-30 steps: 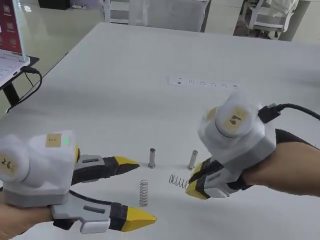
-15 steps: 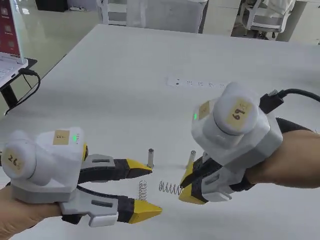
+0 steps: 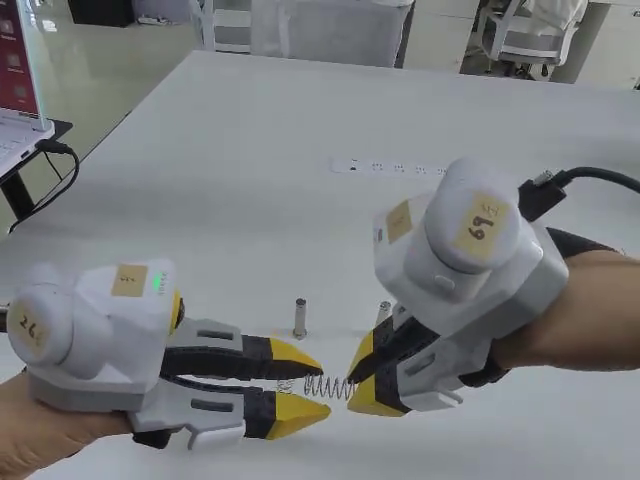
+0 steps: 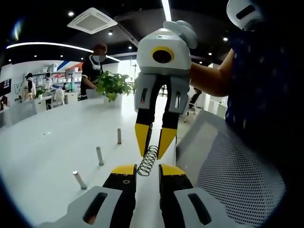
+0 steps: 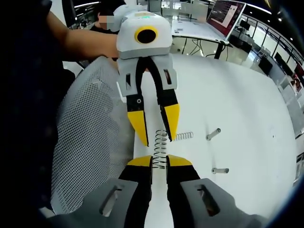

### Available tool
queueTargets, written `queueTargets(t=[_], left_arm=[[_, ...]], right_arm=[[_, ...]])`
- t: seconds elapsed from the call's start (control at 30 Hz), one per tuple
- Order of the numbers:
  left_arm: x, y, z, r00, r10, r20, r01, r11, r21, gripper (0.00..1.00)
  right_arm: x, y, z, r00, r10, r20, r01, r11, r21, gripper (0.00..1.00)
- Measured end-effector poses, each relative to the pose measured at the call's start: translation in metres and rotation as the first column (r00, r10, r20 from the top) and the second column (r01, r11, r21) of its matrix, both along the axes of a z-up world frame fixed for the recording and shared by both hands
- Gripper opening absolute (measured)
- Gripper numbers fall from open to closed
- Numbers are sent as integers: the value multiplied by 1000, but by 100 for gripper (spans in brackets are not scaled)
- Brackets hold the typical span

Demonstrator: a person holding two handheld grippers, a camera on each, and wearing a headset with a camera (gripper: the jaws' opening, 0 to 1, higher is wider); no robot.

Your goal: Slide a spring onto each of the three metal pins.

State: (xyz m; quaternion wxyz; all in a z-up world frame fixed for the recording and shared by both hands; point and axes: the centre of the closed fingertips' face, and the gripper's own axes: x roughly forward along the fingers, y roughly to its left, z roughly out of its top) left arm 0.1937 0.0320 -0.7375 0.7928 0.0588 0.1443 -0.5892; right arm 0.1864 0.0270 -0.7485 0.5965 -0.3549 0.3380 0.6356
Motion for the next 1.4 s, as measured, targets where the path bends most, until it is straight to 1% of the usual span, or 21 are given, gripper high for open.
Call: queueTargets(t=[0.17,0.2,0.27,0.5,0.6,0.63,0.73,0.97,1.1,1.2,1.4], left_arm=[[-2,0,-2,1000,-8,-7,9,1000,6,7],[-2,0,-2,1000,-8,-9,8,1000,9,6],[-2,0,-3,1000,-9,-14,10,1000,15,4],[-4,-1,-4,1000,-26,-13,26,999,18,4],[-6,-2,-3,999,-35,-14,36,999,13,3],[-7,-2,-3,999,-40,-20,40,999,11,3],[-8,-3,-2,999,-46,-23,46,999,10,2],[-10,-5,0,998,-59,-29,59,998,7,2],[-12,-6,2,998,-65,-25,65,998,5,2],[-12,-6,6,998,-66,-19,66,998,-3,2],[-12,-6,12,998,-65,-9,65,998,-15,2]], right_arm=[[-4,0,0,999,32,5,-32,999,0,8],[-4,0,0,999,41,17,-41,999,-2,8],[-5,1,0,998,53,18,-53,999,-1,8],[-6,0,-2,996,86,33,-86,996,2,8],[-6,-1,-2,996,86,31,-86,996,2,8],[-6,-1,-2,996,85,31,-85,996,2,8],[-7,-1,-3,996,87,32,-87,996,3,8],[-8,-3,-6,997,80,18,-80,997,4,8],[-9,-2,-9,997,79,7,-79,997,3,9],[-9,-4,-12,997,77,2,-77,997,-2,9],[-8,-5,-15,998,63,-6,-63,998,3,10]])
